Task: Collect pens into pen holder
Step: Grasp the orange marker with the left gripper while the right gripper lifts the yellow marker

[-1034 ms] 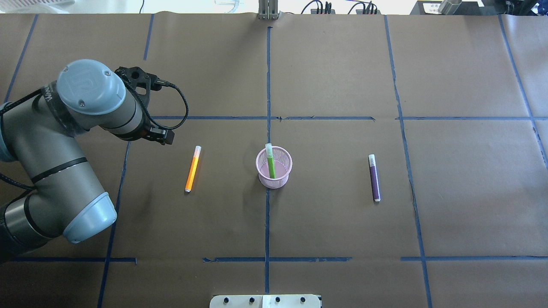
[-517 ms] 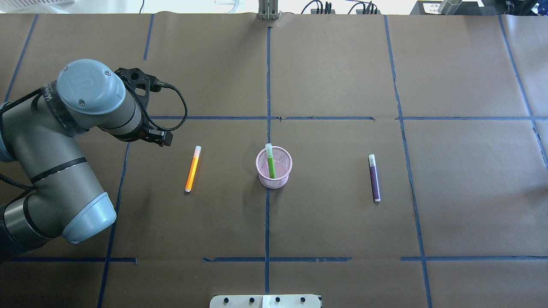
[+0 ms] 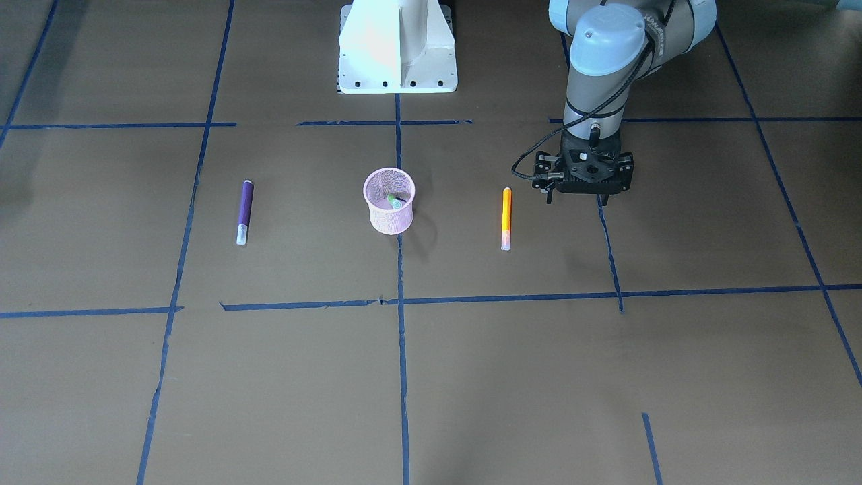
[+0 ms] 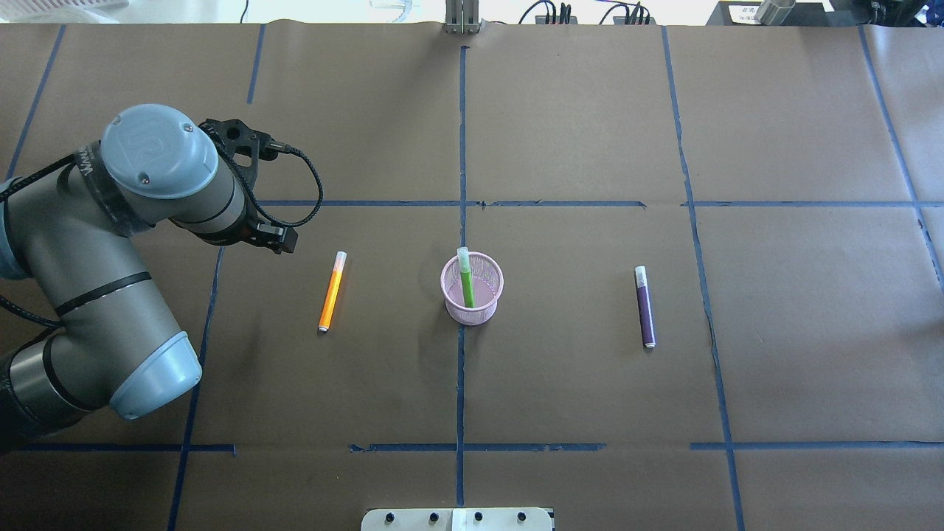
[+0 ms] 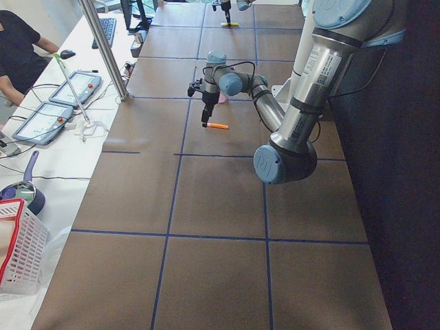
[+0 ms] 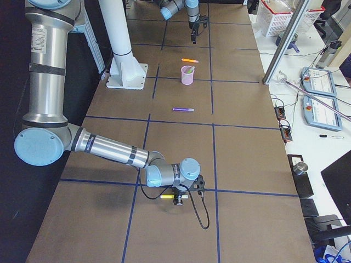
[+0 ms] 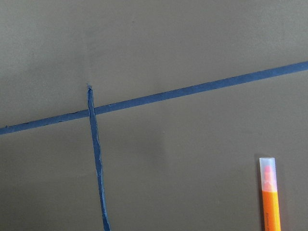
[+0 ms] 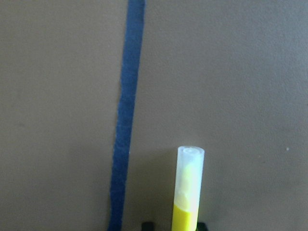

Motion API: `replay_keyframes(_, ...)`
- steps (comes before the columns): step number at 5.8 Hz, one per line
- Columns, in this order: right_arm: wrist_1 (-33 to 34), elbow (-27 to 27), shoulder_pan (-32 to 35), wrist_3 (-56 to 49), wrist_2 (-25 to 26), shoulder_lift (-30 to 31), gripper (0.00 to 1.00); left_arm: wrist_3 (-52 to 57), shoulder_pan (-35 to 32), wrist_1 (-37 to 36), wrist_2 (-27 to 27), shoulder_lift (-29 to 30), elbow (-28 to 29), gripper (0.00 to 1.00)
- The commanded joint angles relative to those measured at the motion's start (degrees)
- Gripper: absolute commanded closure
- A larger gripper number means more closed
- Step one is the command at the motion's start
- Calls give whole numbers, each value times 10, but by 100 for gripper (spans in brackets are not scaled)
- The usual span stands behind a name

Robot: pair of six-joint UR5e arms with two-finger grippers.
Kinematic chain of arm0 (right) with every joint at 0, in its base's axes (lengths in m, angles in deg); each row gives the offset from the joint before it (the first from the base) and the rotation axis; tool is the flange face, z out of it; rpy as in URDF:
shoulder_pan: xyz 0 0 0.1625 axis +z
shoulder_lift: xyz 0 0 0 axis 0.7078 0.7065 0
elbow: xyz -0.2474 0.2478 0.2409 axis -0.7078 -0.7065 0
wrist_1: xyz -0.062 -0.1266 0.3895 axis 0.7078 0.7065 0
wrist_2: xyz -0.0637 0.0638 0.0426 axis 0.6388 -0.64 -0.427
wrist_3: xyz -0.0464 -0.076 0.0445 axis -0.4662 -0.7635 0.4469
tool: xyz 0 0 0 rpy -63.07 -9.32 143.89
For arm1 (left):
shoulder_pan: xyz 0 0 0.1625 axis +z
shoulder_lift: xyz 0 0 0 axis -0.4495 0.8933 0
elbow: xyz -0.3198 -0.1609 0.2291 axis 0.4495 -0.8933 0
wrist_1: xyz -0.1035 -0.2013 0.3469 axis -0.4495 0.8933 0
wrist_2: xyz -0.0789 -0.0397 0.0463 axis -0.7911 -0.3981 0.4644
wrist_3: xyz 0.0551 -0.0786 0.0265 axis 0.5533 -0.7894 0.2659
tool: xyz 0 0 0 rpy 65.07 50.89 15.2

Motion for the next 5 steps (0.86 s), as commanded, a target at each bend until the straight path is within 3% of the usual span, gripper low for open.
replay_keyframes(1, 0, 2, 0, 0, -1, -2, 100, 0, 0, 0, 0, 0, -2, 6)
replay_keyframes(3, -25, 7, 1, 0, 0, 5, 100, 0, -1, 0, 0, 0, -6, 6)
replay_keyframes(4, -55, 49, 2, 33, -3, 29, 100, 0, -1, 0, 0, 0, -6, 6)
replay_keyframes(5, -81, 123, 2, 104, -5, 55, 100, 0, -2, 0, 0, 0, -8, 6)
